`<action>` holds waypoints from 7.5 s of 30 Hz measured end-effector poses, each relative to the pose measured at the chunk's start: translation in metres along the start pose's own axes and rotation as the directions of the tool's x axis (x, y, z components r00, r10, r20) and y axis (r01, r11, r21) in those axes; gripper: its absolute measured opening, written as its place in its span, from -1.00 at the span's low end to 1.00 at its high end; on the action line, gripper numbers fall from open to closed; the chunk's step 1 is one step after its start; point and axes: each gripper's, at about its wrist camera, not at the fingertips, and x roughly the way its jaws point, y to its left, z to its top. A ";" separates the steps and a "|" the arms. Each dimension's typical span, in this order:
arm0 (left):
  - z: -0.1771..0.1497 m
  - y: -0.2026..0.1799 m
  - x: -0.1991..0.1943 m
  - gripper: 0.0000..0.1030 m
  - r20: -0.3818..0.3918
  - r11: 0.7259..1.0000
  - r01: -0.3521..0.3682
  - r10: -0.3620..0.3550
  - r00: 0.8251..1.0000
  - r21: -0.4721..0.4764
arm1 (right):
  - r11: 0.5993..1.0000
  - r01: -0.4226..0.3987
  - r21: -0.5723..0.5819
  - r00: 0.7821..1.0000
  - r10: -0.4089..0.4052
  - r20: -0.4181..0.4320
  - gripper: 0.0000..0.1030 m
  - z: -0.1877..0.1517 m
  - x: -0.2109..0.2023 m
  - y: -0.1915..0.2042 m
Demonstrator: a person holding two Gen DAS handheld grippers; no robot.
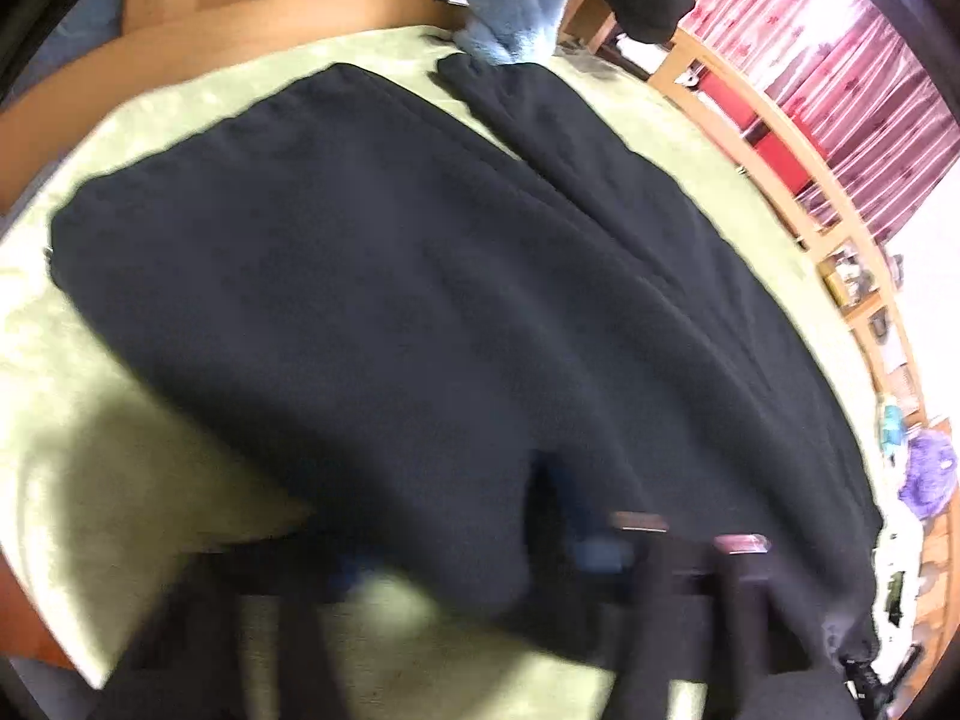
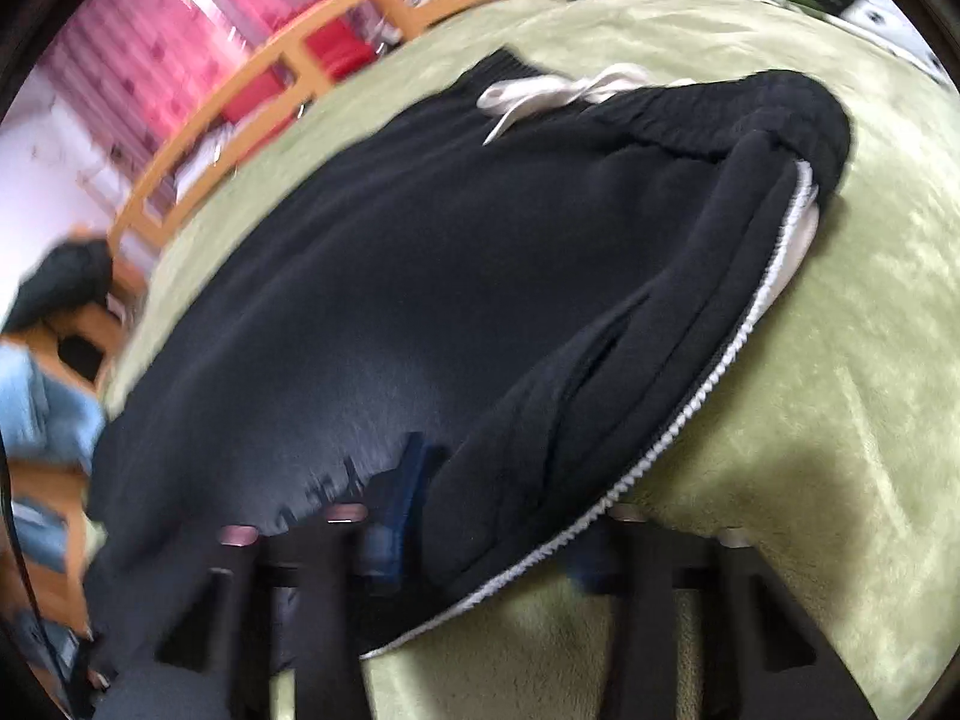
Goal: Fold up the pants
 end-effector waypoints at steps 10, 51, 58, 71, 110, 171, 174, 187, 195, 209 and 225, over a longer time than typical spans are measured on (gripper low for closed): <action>-0.006 0.027 -0.043 -0.82 -0.036 0.998 0.065 -0.064 0.997 0.022 | 0.998 -0.057 0.015 0.998 0.057 -0.022 -0.56 -0.019 -0.043 -0.008; 0.134 -0.205 0.048 0.50 0.048 0.938 0.053 -0.074 0.996 0.342 | 0.962 -0.130 -0.240 0.991 0.125 -0.037 0.17 0.179 0.052 0.132; 0.082 -0.158 0.060 0.69 -0.074 0.959 0.084 -0.066 0.995 0.269 | 0.969 -0.028 -0.246 0.998 0.015 -0.053 0.39 0.105 0.027 0.071; 0.082 -0.162 0.117 0.80 -0.102 0.979 0.179 -0.170 0.980 0.094 | 0.976 -0.173 0.131 0.981 0.182 -0.060 0.69 0.108 0.068 -0.002; -0.113 -0.027 -0.084 -0.86 -0.240 0.967 0.216 -0.179 0.954 0.138 | 0.990 -0.024 0.136 0.998 0.031 -0.051 -0.63 -0.015 -0.137 -0.138; 0.057 -0.032 -0.005 0.46 -0.044 0.979 0.110 -0.104 0.994 0.171 | 0.998 0.059 -0.027 0.991 -0.062 -0.117 -0.02 -0.076 -0.120 -0.010; 0.065 -0.039 0.012 0.28 -0.036 0.980 0.082 -0.077 0.996 0.179 | 0.997 0.072 -0.024 0.990 -0.075 -0.119 -0.02 -0.075 -0.116 -0.008; 0.083 -0.017 -0.045 -0.90 0.040 0.978 0.181 -0.186 0.982 0.106 | 0.996 0.084 -0.017 0.990 -0.085 -0.110 -0.02 -0.076 -0.118 0.004; 0.052 0.039 -0.083 -0.89 0.042 0.993 0.077 -0.082 0.996 0.093 | 0.999 0.029 -0.020 0.995 -0.031 -0.098 -0.02 -0.080 -0.134 0.003; 0.001 0.036 -0.066 0.06 -0.095 0.997 -0.015 0.022 0.995 0.078 | 0.992 0.124 -0.040 0.992 -0.125 -0.034 0.09 -0.075 -0.176 -0.053; -0.068 -0.049 -0.074 0.10 -0.184 0.978 0.051 -0.013 0.983 0.202 | 0.894 -0.160 0.418 0.986 0.128 0.103 0.50 -0.011 -0.157 -0.231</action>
